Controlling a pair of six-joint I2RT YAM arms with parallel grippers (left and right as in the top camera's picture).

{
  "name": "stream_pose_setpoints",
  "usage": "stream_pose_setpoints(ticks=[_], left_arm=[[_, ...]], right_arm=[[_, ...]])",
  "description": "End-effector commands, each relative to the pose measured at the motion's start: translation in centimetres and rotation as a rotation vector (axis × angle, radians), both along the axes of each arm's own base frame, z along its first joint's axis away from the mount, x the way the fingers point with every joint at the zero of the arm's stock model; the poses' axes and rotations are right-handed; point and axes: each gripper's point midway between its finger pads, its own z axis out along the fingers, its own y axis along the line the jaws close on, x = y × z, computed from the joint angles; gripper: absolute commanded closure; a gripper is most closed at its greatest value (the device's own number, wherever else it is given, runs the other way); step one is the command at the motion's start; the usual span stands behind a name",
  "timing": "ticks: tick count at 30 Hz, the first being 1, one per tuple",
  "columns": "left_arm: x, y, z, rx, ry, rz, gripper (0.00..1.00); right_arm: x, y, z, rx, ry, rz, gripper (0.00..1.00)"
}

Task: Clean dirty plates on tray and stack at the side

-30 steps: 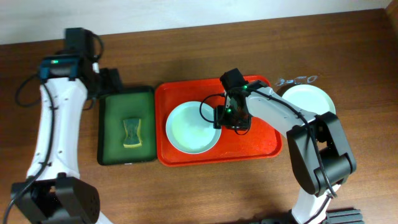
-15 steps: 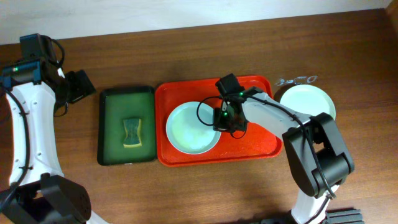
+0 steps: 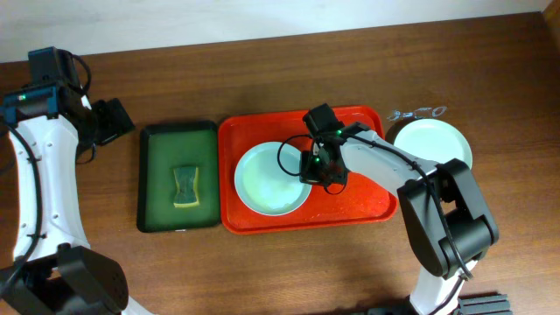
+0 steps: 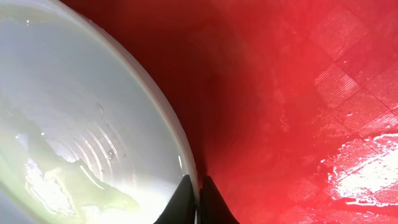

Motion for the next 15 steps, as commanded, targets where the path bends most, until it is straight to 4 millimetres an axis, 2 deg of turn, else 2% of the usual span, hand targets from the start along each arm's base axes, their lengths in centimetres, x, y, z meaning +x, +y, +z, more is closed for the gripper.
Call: stream_pose_setpoints(ticks=[1, 3, 6, 8, 10, 12, 13, 15], left_arm=[[0.09, -0.02, 1.05, -0.009, -0.031, 0.013, 0.01], [0.09, -0.02, 1.05, -0.009, -0.031, 0.013, 0.01], [0.09, -0.02, 1.05, -0.009, -0.031, 0.013, 0.01], [0.09, -0.02, 1.05, -0.009, -0.031, 0.013, 0.01], [0.09, -0.02, 1.05, -0.009, -0.031, 0.013, 0.01], [0.09, -0.02, 1.05, -0.009, -0.031, 0.013, 0.01], [0.09, 0.0, 1.05, -0.009, -0.031, 0.013, 0.01], [0.08, 0.01, 1.05, -0.009, -0.031, 0.014, 0.01]], right_arm=[[0.24, -1.44, -0.47, -0.076, -0.017, -0.028, 0.96], [0.16, -1.45, -0.52, -0.077, -0.015, -0.027, 0.96], [0.17, -1.45, -0.52, -0.077, -0.016, -0.027, 0.87], [0.17, -1.44, -0.52, -0.076, -0.015, -0.027, 0.96], [0.17, -1.45, -0.52, -0.077, -0.016, -0.027, 0.96], [0.16, -1.45, -0.52, -0.077, -0.015, -0.027, 0.78], [0.16, -1.45, -0.52, -0.077, -0.015, -0.027, 0.73], [0.16, -1.45, -0.52, -0.077, -0.015, -0.027, 0.73]])
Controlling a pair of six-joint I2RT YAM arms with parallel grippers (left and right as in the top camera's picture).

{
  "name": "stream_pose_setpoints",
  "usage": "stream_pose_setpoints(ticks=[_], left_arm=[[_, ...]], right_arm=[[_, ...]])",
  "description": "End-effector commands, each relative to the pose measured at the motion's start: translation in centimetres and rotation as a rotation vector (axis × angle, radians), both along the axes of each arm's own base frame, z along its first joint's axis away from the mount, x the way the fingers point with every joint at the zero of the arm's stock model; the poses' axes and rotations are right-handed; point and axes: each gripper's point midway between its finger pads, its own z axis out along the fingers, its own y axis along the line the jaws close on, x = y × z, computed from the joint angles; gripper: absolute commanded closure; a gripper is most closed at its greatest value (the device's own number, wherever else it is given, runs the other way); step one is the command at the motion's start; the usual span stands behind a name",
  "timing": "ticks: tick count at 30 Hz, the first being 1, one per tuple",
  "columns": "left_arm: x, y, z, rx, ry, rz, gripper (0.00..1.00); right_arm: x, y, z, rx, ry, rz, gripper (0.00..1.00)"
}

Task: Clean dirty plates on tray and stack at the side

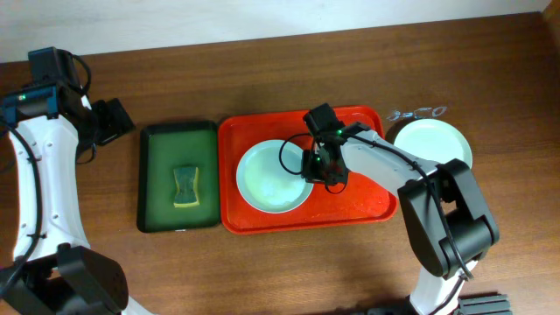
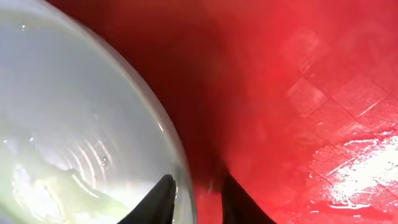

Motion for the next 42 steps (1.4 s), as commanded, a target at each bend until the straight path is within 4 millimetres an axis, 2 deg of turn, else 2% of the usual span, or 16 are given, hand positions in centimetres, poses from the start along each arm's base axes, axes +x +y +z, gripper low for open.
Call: stream_pose_setpoints(ticks=[1, 3, 7, 8, 14, 15, 18, 19, 21, 42], left_arm=[[0.09, 0.01, 1.05, -0.009, -0.032, 0.014, 0.01], [0.09, 0.01, 1.05, -0.009, -0.032, 0.014, 0.01], [0.09, 0.01, 1.05, -0.009, -0.032, 0.014, 0.01], [0.09, 0.01, 1.05, -0.009, -0.032, 0.014, 0.01], [0.09, 0.01, 1.05, -0.009, -0.032, 0.014, 0.01], [0.09, 0.01, 1.05, -0.009, -0.032, 0.014, 0.01], [0.09, 0.01, 1.05, -0.009, -0.032, 0.014, 0.01], [0.09, 0.01, 1.05, -0.009, -0.032, 0.014, 0.01], [0.09, 0.01, 1.05, -0.009, -0.032, 0.014, 0.01], [0.09, 0.01, 1.05, -0.009, -0.032, 0.014, 0.01]], right_arm=[[-0.25, -0.77, -0.47, -0.038, 0.005, -0.013, 0.74], [-0.26, -0.78, -0.47, -0.039, 0.005, -0.013, 0.87], [-0.26, -0.78, -0.47, -0.039, 0.005, -0.013, 0.91], [-0.27, -0.79, -0.47, -0.039, 0.006, -0.013, 0.96], [-0.27, -0.8, -0.47, -0.039, 0.006, -0.013, 0.95], [-0.27, -0.8, -0.47, -0.039, 0.006, -0.013, 0.86], [-0.24, -0.81, -0.47, -0.04, 0.004, -0.013, 0.8], [-0.23, -0.83, -0.47, -0.042, 0.004, -0.013, 0.82], [-0.23, -0.83, -0.47, -0.042, 0.004, -0.013, 0.96], [-0.25, -0.84, -0.48, -0.042, 0.005, -0.014, 0.96]])
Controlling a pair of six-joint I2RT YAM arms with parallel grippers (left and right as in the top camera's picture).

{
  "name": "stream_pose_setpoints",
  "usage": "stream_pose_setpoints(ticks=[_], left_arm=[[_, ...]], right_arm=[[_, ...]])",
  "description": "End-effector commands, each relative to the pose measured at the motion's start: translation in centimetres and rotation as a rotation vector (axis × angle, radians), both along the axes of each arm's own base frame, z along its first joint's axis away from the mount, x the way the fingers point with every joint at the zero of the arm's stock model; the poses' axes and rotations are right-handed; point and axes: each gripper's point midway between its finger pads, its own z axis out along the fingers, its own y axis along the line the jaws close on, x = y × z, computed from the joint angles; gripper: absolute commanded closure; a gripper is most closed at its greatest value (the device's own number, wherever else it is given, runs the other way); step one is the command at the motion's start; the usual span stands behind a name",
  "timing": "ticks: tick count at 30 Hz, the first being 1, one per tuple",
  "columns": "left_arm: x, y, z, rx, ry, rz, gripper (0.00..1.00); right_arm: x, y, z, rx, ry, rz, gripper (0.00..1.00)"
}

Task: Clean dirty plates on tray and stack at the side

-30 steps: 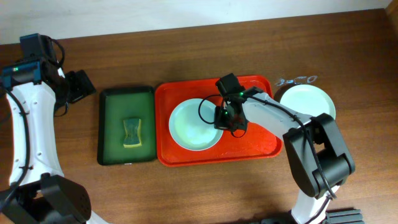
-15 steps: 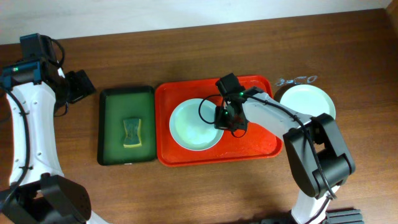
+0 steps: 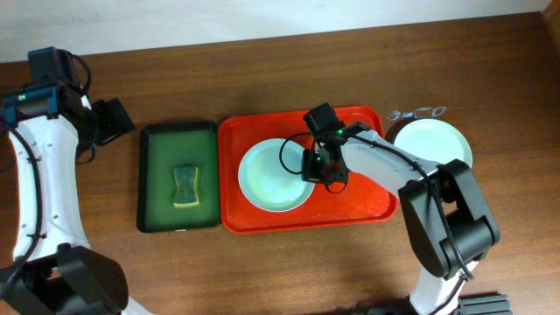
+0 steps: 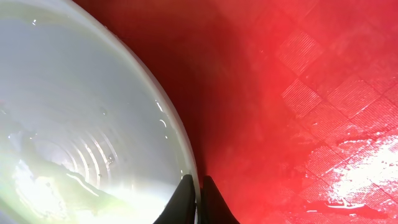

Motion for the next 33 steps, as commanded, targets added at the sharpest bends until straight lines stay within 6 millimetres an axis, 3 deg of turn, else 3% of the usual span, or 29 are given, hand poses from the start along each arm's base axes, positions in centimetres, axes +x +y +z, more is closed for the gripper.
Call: stream_pose_setpoints(ticks=[1, 15, 17, 20, 21, 22, 24, 26, 27, 28, 33], left_arm=[[0.1, 0.0, 1.0, -0.009, -0.031, 0.013, 0.01], [0.7, 0.3, 1.3, 0.004, -0.059, 0.015, 0.01], [0.8, 1.0, 1.5, 0.036, -0.06, 0.009, 0.01], [-0.6, 4.0, 1.2, 0.0, -0.045, 0.101, 0.01], [-1.1, 5.2, 1.1, -0.041, -0.052, 0.145, 0.01], [-1.3, 5.5, 1.1, -0.064, -0.058, 0.154, 0.01], [-1.8, 6.7, 1.1, -0.116, -0.07, 0.191, 0.01], [-2.4, 7.4, 1.0, -0.117, -0.062, 0.212, 0.01], [-2.5, 7.3, 0.9, -0.12, -0.054, 0.212, 0.01], [-2.6, 7.3, 0.9, -0.121, -0.053, 0.212, 0.01], [-2.6, 7.3, 0.9, -0.121, -0.051, 0.212, 0.01]], right_arm=[[-0.3, -0.7, -0.6, -0.036, 0.009, -0.012, 0.96], [-0.5, -0.7, -0.6, -0.036, 0.016, -0.011, 0.96], [-0.5, -0.7, -0.6, -0.035, 0.017, -0.011, 0.96], [-0.4, -0.7, -0.6, -0.035, 0.015, -0.011, 0.95], [-0.3, -0.8, -0.6, -0.037, 0.008, -0.012, 0.76], [-0.1, -0.7, -0.5, -0.035, 0.002, -0.012, 0.66], [0.7, -0.4, -0.4, -0.021, -0.03, -0.013, 0.6], [1.0, -0.3, -0.3, -0.015, -0.045, -0.014, 0.64], [1.1, -0.3, -0.3, -0.015, -0.049, -0.01, 0.73], [1.1, -0.3, -0.3, -0.019, -0.05, -0.011, 0.96], [1.4, -0.7, 0.5, -0.012, -0.041, -0.027, 0.96]])
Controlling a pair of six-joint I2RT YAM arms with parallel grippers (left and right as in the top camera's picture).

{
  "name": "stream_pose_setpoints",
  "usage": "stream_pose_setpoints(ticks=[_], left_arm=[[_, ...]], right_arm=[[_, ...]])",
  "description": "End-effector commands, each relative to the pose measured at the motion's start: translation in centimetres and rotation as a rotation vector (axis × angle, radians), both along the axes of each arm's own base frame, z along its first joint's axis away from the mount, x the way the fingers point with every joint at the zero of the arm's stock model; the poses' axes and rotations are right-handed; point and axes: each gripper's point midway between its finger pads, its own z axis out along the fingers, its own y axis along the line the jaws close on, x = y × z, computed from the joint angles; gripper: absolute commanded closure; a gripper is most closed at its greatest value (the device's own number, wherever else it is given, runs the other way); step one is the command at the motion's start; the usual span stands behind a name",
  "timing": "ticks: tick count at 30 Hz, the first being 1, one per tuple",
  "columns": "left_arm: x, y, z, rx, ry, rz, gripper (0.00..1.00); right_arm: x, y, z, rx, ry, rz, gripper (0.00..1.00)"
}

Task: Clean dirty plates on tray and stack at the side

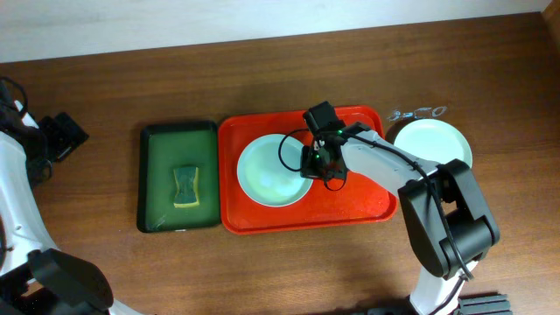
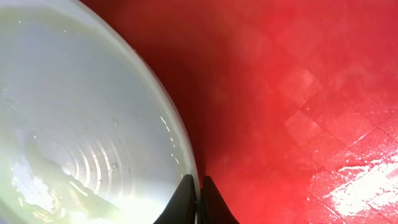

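Observation:
A white plate [image 1: 271, 171] with greenish smears [image 2: 74, 130] lies on the red tray [image 1: 363, 199]. My right gripper [image 1: 316, 164] is at the plate's right edge, and in the right wrist view its fingertips [image 2: 198, 186] are pinched on the rim, one inside and one outside. A second white plate [image 1: 430, 144] rests on the table to the right of the tray. My left gripper [image 1: 63, 136] is far off at the table's left edge, and its jaws cannot be made out.
A dark green tray [image 1: 178, 177] holding a yellow-green sponge [image 1: 185, 185] sits left of the red tray. A small metal object [image 1: 418, 112] lies behind the right plate. The red tray's floor [image 2: 348, 180] looks wet and shiny.
My left arm has moved from beside the green tray's far left corner out to the table's left edge. The right gripper remains shut on the plate rim in nearly the same spot.
The right gripper was first pinched on the plate's right rim. Half a second later its jaws stood apart astride the rim. Then they were shut on the rim again and remain so. The left arm stayed still until its move left now.

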Motion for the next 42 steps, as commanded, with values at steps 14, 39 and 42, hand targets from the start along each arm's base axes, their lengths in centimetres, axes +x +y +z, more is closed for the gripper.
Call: stream_pose_setpoints(ticks=[14, 39, 42], left_arm=[[0.2, -0.2, 1.1, -0.006, -0.033, 0.006, 0.01], [0.2, -0.2, 1.1, -0.006, -0.033, 0.006, 0.01], [0.2, -0.2, 1.1, -0.006, -0.033, 0.006, 0.01]], right_arm=[[2.0, 0.3, 9.6, 0.149, 0.073, 0.018, 0.96], [3.5, 19.0, 23.1, -0.582, -1.078, 0.375, 0.96], [1.7, 20.4, 27.5, -0.806, -1.216, 0.442, 0.96]])
